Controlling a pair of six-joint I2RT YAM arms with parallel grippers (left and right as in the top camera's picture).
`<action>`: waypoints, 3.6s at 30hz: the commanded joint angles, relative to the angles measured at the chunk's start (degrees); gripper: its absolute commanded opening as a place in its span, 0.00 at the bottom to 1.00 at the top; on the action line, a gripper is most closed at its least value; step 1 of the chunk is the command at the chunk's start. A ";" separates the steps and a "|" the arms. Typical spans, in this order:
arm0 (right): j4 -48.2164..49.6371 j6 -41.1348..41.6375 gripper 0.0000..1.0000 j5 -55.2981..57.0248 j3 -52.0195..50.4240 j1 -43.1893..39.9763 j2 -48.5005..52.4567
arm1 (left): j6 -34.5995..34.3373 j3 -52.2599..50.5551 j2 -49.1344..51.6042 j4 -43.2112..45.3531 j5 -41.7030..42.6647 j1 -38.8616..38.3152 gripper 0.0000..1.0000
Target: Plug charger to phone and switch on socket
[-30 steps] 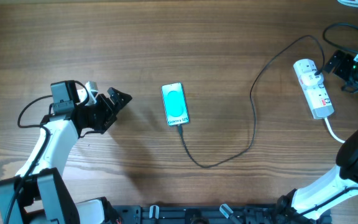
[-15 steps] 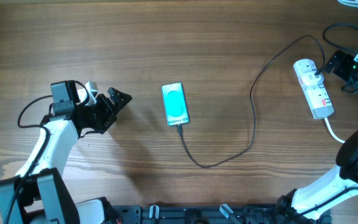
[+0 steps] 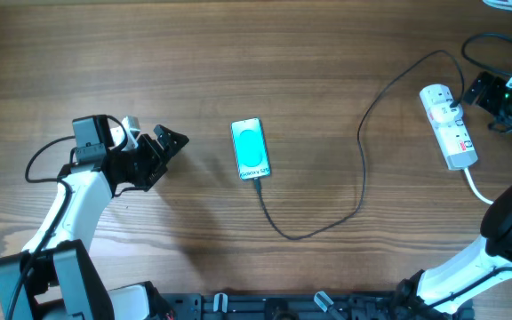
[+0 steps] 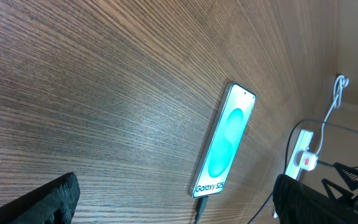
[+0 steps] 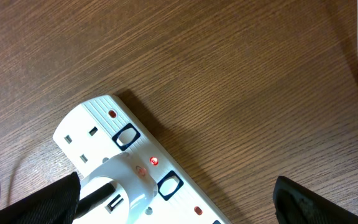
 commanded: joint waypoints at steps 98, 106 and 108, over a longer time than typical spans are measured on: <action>0.28 -0.59 1.00 -0.66 -0.70 0.17 -0.31 | 16.11 -41.75 -32.35 39.23 -16.50 -13.20 1.00; 0.28 -0.59 1.00 -0.66 -0.70 0.17 -0.28 | 16.11 -41.72 -57.72 19.04 -21.53 -13.53 1.00; 0.28 -0.59 1.00 -0.66 -0.70 0.17 -0.28 | 16.09 -41.72 -59.63 19.04 -21.55 -14.10 1.00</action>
